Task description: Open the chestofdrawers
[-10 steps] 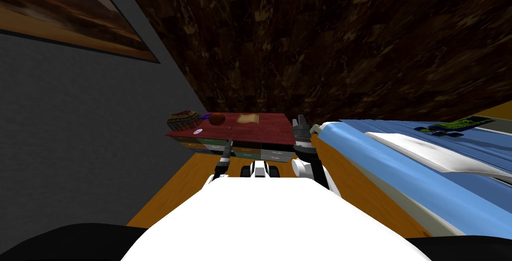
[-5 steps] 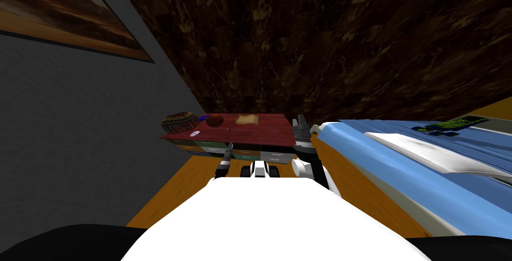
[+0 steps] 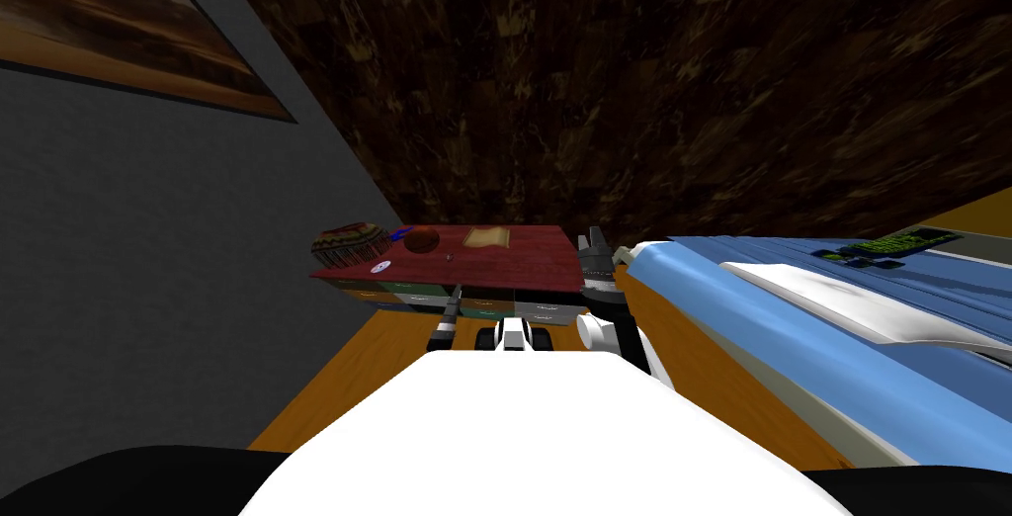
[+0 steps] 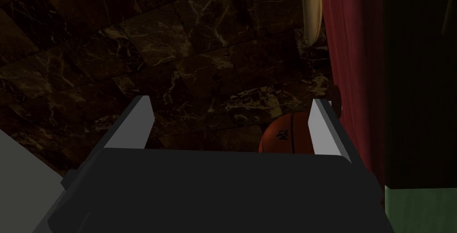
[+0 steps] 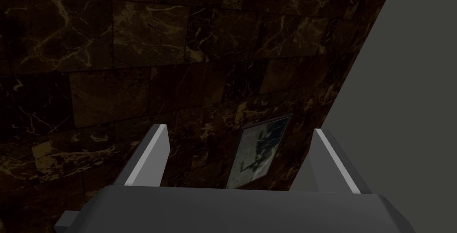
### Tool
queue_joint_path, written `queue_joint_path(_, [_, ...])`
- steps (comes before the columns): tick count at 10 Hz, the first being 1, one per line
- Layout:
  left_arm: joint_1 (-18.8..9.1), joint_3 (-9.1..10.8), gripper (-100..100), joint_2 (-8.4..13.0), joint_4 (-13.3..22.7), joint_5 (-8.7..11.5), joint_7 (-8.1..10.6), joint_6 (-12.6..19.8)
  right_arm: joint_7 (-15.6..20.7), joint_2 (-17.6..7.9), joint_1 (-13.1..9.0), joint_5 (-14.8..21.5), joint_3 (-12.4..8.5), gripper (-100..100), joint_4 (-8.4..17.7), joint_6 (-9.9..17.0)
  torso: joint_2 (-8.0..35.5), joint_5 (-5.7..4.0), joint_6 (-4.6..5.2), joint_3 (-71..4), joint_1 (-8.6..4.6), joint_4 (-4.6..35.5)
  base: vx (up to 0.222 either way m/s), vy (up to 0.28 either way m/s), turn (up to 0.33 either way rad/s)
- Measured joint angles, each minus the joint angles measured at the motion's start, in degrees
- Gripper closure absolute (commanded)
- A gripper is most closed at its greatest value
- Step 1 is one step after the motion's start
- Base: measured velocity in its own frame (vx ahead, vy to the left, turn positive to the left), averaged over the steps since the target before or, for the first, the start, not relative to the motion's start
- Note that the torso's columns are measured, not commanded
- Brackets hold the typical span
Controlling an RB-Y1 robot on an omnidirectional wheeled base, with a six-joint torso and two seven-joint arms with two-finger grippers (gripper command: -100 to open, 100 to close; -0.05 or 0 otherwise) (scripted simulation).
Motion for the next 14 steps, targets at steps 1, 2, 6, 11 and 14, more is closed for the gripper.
queue_joint_path(1, [0.1, -0.08, -100, -0.2, 1.4, -0.1, -0.16, -0.8, 0.0, 0.0, 0.0, 0.0, 0.0, 0, 0.0, 0.0, -0.1, 0.00, 0.00, -0.1, 0.01, 0.0, 0.057, -0.005, -0.012])
queue_joint_path(2, [0.0, -0.06, -100, -0.2, 2.6, -0.2, -0.16, -1.3, 0.0, 0.0, 0.0, 0.0, 0.0, 0, 0.0, 0.0, 0.0, 0.00, -0.01, 0.0, 0.02, 0.0, 0.051, -0.004, -0.020])
queue_joint_path(6, [-1.2, -0.01, -100, -0.9, 8.9, -0.4, -0.53, -3.8, 0.0, 0.0, 0.0, 0.0, 0.0, 0, 0.0, 0.0, 0.0, 0.00, 0.00, 0.0, 0.00, 0.0, 0.045, -0.004, -0.024])
queue_joint_path(11, [-2.4, 0.09, -100, -1.9, 16.6, -0.6, -0.87, -6.9, 0.0, 0.0, 0.0, 0.0, 0.0, 0, 0.0, 0.0, 0.0, 0.00, 0.00, 0.0, 0.00, 0.0, 0.046, -0.004, -0.024])
queue_joint_path(14, [-3.3, 0.13, -100, -3.4, 22.6, -0.8, -1.18, -9.5, 0.0, 0.0, 0.0, 0.0, 0.0, 0, 0.0, 0.0, 0.2, 0.01, 0.00, 0.1, 0.05, 0.0, 0.015, 0.013, -0.041])
